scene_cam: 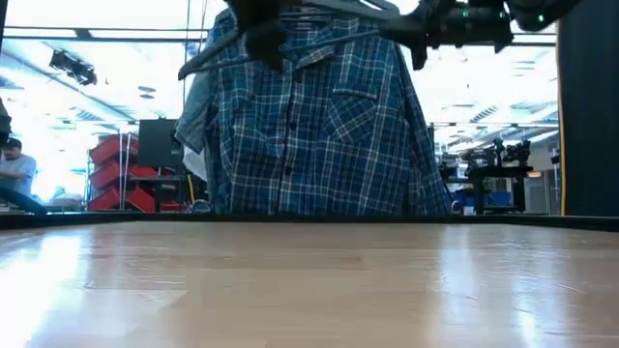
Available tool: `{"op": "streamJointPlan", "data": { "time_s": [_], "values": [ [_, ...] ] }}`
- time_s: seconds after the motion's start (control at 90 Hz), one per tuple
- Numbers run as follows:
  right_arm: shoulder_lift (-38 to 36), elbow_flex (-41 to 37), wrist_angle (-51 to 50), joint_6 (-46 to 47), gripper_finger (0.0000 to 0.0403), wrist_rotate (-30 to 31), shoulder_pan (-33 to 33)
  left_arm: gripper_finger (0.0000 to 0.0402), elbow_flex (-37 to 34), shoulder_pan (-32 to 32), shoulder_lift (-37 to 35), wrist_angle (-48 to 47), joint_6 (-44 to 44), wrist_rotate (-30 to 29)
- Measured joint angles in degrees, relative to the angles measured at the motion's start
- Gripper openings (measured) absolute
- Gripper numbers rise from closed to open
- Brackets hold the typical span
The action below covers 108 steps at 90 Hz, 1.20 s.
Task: Hang clothes
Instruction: Hang the black hanger on the hanging rack
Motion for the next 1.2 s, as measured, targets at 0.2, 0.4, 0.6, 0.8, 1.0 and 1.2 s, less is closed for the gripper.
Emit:
{"op": "streamJointPlan", "data": {
  "time_s": [0.2, 0.4, 0.6, 0.8, 1.0, 1.2],
  "values": [
    [0.5, 6.7, -5.4, -3.5, 0.0001, 2.1, -1.9, 0.0119, 3.2, -0.5, -0.7, 4.6, 4.3, -0.7],
    [1.0, 11.8, -5.7, -1.9, 0.0001, 2.3, -5.6, 0.0128, 7.7, -2.0, -3.5, 12.0, 12.9, -0.6],
    [4.8, 19.5, -5.9, -0.5, 0.0001, 0.6, -7.0, 0.0128, 8.2, -0.4, -7.4, 26.1, 25.4, 0.8],
    [11.0, 28.4, -5.8, 1.7, 0.0001, -3.7, -6.8, 0.0128, 8.0, 1.5, -7.0, 35.8, 40.2, -3.4],
    [17.3, 38.1, -5.8, 2.6, 0.0001, -3.9, -8.5, 0.0128, 8.0, 5.6, -3.9, 40.8, 49.7, -3.4],
    [24.6, 48.9, -6.0, 5.8, 0.0, -4.4, -12.0, 0.0128, 8.0, 9.2, -1.8, 48.7, 54.0, -3.1]
  ]
}}
